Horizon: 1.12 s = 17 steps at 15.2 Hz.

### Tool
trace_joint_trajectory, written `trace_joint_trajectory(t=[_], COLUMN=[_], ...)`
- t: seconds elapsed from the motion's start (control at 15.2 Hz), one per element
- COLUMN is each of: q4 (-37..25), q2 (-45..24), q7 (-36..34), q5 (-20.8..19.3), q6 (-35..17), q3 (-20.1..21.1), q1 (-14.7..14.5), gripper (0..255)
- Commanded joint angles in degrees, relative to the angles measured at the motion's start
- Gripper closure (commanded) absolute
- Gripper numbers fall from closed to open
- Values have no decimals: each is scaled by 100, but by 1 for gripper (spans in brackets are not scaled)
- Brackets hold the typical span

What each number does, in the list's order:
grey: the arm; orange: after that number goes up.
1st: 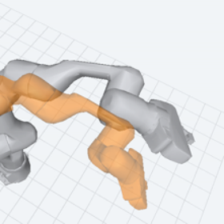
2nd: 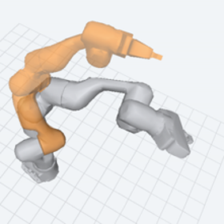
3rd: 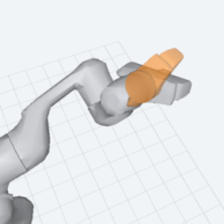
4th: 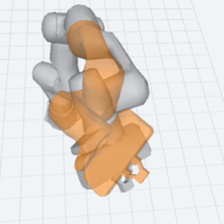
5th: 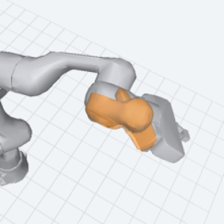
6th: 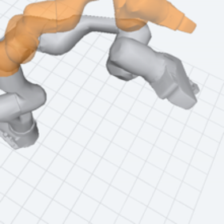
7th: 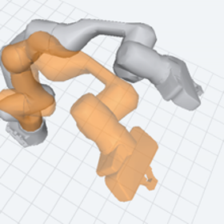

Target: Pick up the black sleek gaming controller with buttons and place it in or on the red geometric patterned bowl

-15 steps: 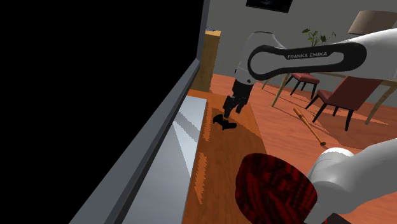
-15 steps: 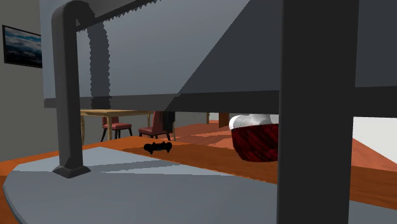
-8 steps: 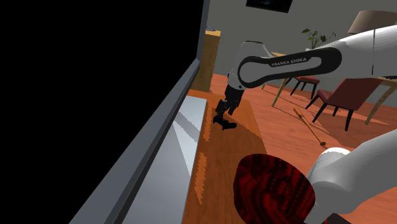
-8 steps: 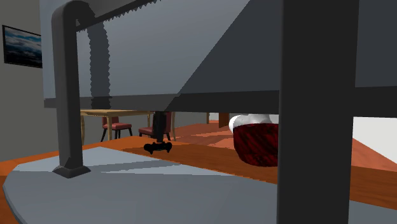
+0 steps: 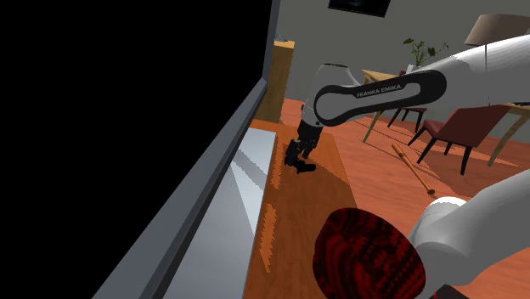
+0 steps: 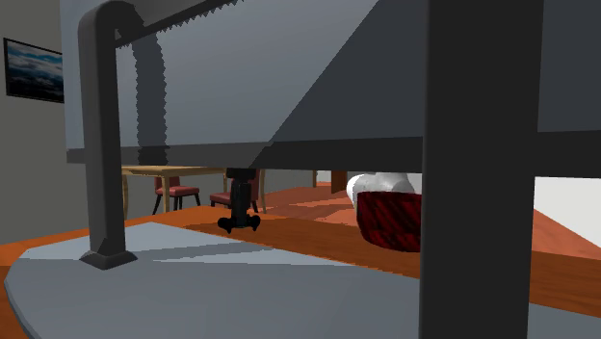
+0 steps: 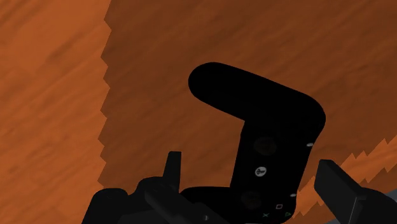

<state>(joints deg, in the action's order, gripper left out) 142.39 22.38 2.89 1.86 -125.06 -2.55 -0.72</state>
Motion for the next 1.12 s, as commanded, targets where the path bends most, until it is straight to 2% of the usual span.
trace_joint_trajectory(t=[0.0, 0.13, 0.2, 0.79, 1.06], q4=[2, 1, 1, 2, -219], q2=[-1, -1, -1, -1, 113], q7=[0, 0, 0, 0, -17], q5=[0, 0, 0, 0, -10], q6=[-4, -3, -3, -4, 331], q3=[0, 0, 0, 0, 5], q1=[0, 0, 0, 0, 4], gripper=[0, 0, 255, 255, 255])
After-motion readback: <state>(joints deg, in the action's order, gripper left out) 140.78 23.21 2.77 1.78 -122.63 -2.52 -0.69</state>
